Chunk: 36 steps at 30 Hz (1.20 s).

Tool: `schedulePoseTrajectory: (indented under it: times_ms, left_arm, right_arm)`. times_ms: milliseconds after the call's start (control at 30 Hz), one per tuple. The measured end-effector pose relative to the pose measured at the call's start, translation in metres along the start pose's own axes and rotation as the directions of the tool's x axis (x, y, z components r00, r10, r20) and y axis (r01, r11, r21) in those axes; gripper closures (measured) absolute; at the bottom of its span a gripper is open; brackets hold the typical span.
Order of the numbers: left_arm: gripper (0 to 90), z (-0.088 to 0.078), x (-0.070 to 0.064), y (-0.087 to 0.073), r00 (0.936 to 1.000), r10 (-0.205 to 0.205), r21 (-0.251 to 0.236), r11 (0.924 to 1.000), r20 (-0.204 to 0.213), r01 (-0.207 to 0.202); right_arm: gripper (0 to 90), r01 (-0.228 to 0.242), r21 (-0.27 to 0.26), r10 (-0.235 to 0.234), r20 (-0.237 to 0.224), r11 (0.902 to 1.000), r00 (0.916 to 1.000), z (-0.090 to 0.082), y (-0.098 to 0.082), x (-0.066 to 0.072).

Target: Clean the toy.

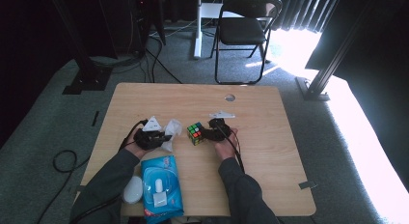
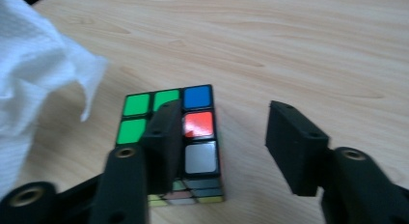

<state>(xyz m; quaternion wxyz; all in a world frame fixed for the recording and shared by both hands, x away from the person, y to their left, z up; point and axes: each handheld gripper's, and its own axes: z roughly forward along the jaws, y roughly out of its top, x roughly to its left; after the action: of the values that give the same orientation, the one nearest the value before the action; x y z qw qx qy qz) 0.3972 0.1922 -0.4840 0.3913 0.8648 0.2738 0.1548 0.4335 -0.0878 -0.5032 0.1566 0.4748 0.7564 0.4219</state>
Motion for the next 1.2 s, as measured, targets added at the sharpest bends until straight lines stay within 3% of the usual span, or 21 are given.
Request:
schedulePoseTrajectory:
  times_ms: [167, 267, 367, 500, 567, 600, 633, 700, 733, 767, 833, 867, 933, 967, 1033, 1067, 1133, 1167, 1200]
  left_arm:
    - [79.6, 0.001, -0.001, 0.000, 1.0000, 0.001, -0.001, 1.0000, 0.001, -0.001]
    - [79.6, 0.002, -0.002, 0.001, 1.0000, 0.005, 0.000, 1.0000, 0.003, -0.005]
    - [79.6, 0.004, -0.003, 0.002, 1.0000, 0.007, 0.001, 1.0000, 0.005, -0.007]
    - [79.6, 0.004, -0.004, 0.003, 0.9999, 0.011, 0.003, 0.9999, 0.004, -0.011]
    - [79.6, 0.003, -0.004, 0.003, 0.9999, 0.010, 0.000, 0.9999, 0.003, -0.010]
    - [79.6, 0.003, -0.004, 0.003, 0.9999, 0.011, 0.000, 0.9999, 0.003, -0.011]
    - [79.6, 0.002, -0.004, 0.003, 0.9999, 0.011, 0.002, 0.9999, 0.002, -0.011]
    - [79.5, 0.002, -0.004, 0.002, 0.9999, 0.014, 0.002, 0.9999, 0.001, -0.014]
    - [79.4, 0.002, -0.004, 0.002, 0.9999, 0.013, 0.001, 0.9999, 0.002, -0.013]
    - [79.4, 0.002, -0.004, 0.002, 0.9999, 0.012, 0.002, 0.9999, 0.002, -0.012]
    - [79.3, 0.003, -0.004, 0.002, 0.9999, 0.011, 0.002, 0.9999, 0.002, -0.011]
    - [79.3, 0.003, -0.004, 0.002, 0.9999, 0.012, 0.002, 0.9999, 0.002, -0.012]
    - [79.2, 0.004, -0.004, 0.002, 0.9999, 0.012, 0.004, 0.9999, 0.002, -0.012]
    - [79.2, 0.004, -0.004, 0.002, 0.9999, 0.013, 0.006, 0.9999, 0.001, -0.013]
    - [79.1, 0.004, -0.004, 0.002, 0.9999, 0.016, 0.008, 0.9998, 0.001, -0.016]
    - [79.0, 0.004, -0.004, 0.003, 0.9999, 0.015, 0.008, 0.9999, 0.001, -0.015]
    - [79.0, 0.004, -0.004, 0.003, 0.9999, 0.017, 0.007, 0.9998, 0.001, -0.017]
    - [78.9, 0.004, -0.004, 0.004, 0.9998, 0.018, 0.007, 0.9998, 0.000, -0.018]
    - [78.9, 0.004, -0.004, 0.004, 0.9999, 0.017, 0.005, 0.9998, 0.001, -0.017]
  right_arm:
    - [58.2, -0.070, 0.018, 0.072, -0.078, 0.9974, 0.9944, 0.001, 0.000, -0.007]
    - [60.4, -0.162, 0.032, 0.165, -0.130, 0.9862, 0.9777, 0.002, -0.002, -0.013]
    - [63.9, -0.231, 0.055, 0.237, -0.207, 0.9714, 0.9491, 0.005, -0.006, -0.018]
    - [67.5, -0.299, 0.065, 0.306, -0.249, 0.9520, 0.9191, 0.007, -0.008, -0.022]
    - [67.2, -0.359, 0.068, 0.363, -0.267, 0.9310, 0.8927, 0.007, -0.011, -0.026]
    - [67.2, -0.410, 0.069, 0.412, -0.278, 0.9095, 0.8676, 0.007, -0.014, -0.029]
    - [67.2, -0.444, 0.070, 0.445, -0.287, 0.8931, 0.8484, 0.007, -0.016, -0.032]
    - [68.6, -0.527, 0.071, 0.521, -0.309, 0.8467, 0.7955, 0.007, -0.021, -0.040]
    - [69.8, -0.550, 0.058, 0.540, -0.303, 0.8328, 0.7850, 0.005, -0.023, -0.044]
    - [71.0, -0.566, 0.042, 0.553, -0.284, 0.8230, 0.7828, 0.001, -0.024, -0.047]
    - [72.4, -0.560, 0.024, 0.548, -0.243, 0.8284, 0.8005, -0.003, -0.026, -0.050]
    - [78.1, -0.547, 0.024, 0.539, -0.217, 0.8367, 0.8141, -0.006, -0.026, -0.051]
    - [75.8, -0.510, 0.043, 0.509, -0.182, 0.8590, 0.8414, -0.007, -0.030, -0.051]
    - [72.1, -0.496, 0.047, 0.496, -0.185, 0.8668, 0.8485, -0.008, -0.032, -0.051]
    - [65.7, -0.446, 0.031, 0.441, -0.222, 0.8947, 0.8698, -0.012, -0.034, -0.048]
    - [62.5, -0.407, 0.023, 0.401, -0.223, 0.9132, 0.8883, -0.014, -0.033, -0.045]
    - [51.3, -0.282, 0.006, 0.277, -0.202, 0.9594, 0.9393, -0.019, -0.028, -0.038]
    - [47.0, -0.215, 0.000, 0.211, -0.183, 0.9766, 0.9602, -0.020, -0.025, -0.034]
    - [43.5, -0.159, -0.002, 0.157, -0.168, 0.9872, 0.9732, -0.021, -0.022, -0.031]
